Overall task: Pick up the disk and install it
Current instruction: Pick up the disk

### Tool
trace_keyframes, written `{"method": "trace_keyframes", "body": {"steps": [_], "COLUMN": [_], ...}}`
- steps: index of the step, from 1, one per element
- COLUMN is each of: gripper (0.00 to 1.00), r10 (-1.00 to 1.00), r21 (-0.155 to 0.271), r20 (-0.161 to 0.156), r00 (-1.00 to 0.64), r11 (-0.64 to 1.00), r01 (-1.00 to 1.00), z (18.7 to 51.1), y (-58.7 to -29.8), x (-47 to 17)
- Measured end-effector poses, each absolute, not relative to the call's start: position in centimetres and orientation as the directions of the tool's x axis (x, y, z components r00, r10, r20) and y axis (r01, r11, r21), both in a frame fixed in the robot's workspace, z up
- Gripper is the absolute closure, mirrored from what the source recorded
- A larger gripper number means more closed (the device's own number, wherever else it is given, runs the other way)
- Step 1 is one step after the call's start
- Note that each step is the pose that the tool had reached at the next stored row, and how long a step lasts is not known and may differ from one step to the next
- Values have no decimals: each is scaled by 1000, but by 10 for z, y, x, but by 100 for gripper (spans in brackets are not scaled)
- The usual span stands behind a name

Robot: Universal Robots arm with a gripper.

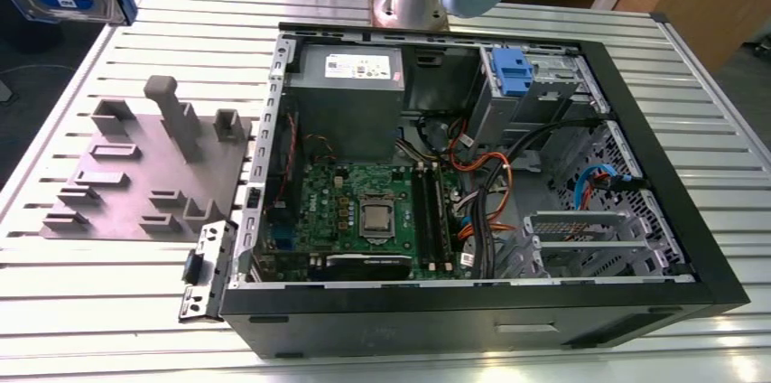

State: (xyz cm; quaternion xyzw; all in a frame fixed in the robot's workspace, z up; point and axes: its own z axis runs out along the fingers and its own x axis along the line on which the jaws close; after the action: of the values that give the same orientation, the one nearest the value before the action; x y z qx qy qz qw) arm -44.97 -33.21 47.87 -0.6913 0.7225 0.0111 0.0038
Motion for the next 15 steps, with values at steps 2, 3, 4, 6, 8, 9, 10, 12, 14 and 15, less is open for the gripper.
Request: {"method": "trace_keyframes", "body": {"steps": [2,3,4,6,8,9,10,12,14,15], "gripper": [63,63,63,63,63,63,63,63,63,63], "r10": [-999,-999,-999,-999,-999,-999,-999,-999,-999,-999], "r21": [11,11,11,11,11,11,11,11,11,11], "r20": [-21,-21,-21,-21,-21,-21,-21,-21,-21,-21], "r00": [-44,-44,-44,-44,-44,-44,-44,-44,-44,-44], "r11": [44,44,44,44,44,44,44,44,44,44], "r01": [-999,-999,-999,-999,-999,-999,-999,-999,-999,-999], "z": [481,481,481,481,481,481,481,481,481,481], "y": [-332,-332,-333,-335,-337,-337,-337,-337,-337,-337], "x": [-450,-450,-450,-450,-450,-450,-450,-450,-449,-449]}}
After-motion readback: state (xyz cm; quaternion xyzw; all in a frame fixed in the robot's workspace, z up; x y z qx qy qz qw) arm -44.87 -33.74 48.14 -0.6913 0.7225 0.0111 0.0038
